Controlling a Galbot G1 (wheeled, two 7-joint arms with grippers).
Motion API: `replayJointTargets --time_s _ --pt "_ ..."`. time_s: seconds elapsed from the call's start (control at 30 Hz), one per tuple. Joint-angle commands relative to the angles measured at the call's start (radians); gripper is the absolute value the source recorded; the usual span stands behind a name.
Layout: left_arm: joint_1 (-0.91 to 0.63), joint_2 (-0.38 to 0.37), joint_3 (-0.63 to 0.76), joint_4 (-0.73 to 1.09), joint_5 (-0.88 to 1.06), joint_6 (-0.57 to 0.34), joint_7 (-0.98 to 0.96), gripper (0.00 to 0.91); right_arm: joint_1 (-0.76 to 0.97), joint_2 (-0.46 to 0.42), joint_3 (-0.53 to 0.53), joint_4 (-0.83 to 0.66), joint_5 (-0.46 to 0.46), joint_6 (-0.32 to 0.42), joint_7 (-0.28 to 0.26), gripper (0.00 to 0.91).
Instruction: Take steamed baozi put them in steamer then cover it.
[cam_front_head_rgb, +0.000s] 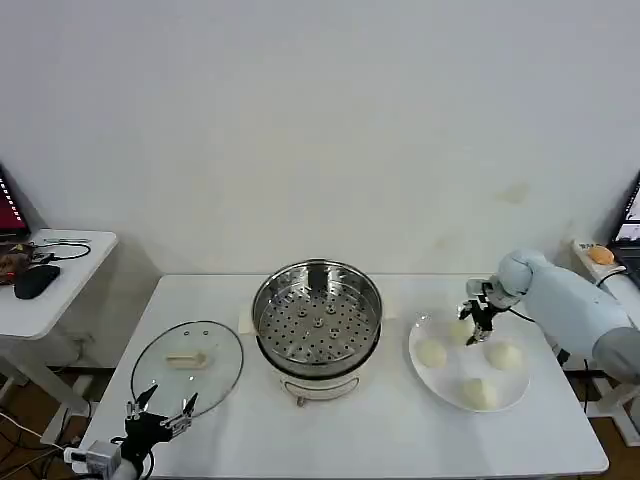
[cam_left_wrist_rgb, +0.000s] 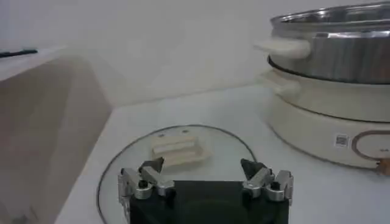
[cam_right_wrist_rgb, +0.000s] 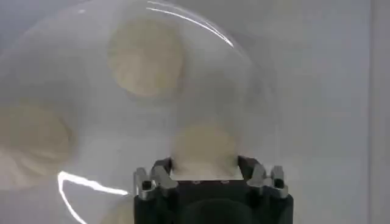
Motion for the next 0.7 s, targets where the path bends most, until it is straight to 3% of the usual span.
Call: replayJointTargets --time_s 0.03,0.47,0.7 --pt "0.0 0.001 0.001 0.001 0.0 0.0 0.0 0.907 -0.005 0.003 0.009 -0.006 0.002 0.004 0.007 0.605" --pt "0.001 -0.008 0.0 -0.001 -0.001 0.0 -0.007 0.907 0.106 -0.061 -0.033 0.125 0.081 -0.001 -0.012 0.605" --pt "0.004 -0.011 0.001 -0.002 -0.004 0.0 -0.007 0.907 0.247 -0.116 -0.142 0.258 0.161 0.027 -0.009 0.615"
